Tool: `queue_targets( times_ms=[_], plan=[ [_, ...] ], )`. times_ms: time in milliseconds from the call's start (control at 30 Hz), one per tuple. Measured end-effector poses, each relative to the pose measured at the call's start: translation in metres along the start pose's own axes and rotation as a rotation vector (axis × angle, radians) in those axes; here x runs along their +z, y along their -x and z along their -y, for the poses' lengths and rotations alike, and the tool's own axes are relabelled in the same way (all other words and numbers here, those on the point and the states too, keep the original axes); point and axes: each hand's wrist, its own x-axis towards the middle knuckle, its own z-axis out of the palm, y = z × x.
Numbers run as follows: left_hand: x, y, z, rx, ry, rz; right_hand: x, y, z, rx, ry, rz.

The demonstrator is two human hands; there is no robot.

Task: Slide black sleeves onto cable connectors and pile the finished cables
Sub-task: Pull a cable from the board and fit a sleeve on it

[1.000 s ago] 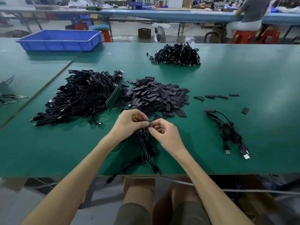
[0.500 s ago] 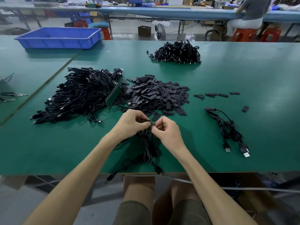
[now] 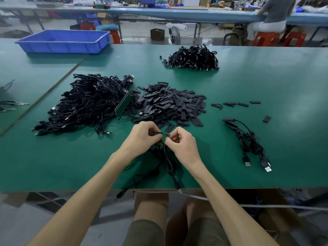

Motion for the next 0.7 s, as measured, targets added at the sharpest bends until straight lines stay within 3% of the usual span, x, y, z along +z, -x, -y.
queue_targets(
  times_ms=[200, 400, 600, 700],
  plan=[
    [-0.032, -0.003, 0.027, -0.08, 0.048, -0.111, -0.005, -0.001, -0.001, 0.063, -0.201, -0.081],
    [-0.048, 0.005, 0.052, -0.155, 0.068, -0.276, -0.009, -0.004, -0.007, 0.166, -0.436, -0.364],
    [-0.046, 0.011, 0.053, -0.131, -0.231, -0.397, -0.009, -0.006, -0.004, 0.176, -0.62, -0.445],
    [-0.041, 0.009, 0.05, -0.133, -0.381, -0.406, -0.011, -0.006, -0.002, 0.154, -0.721, -0.395]
  ],
)
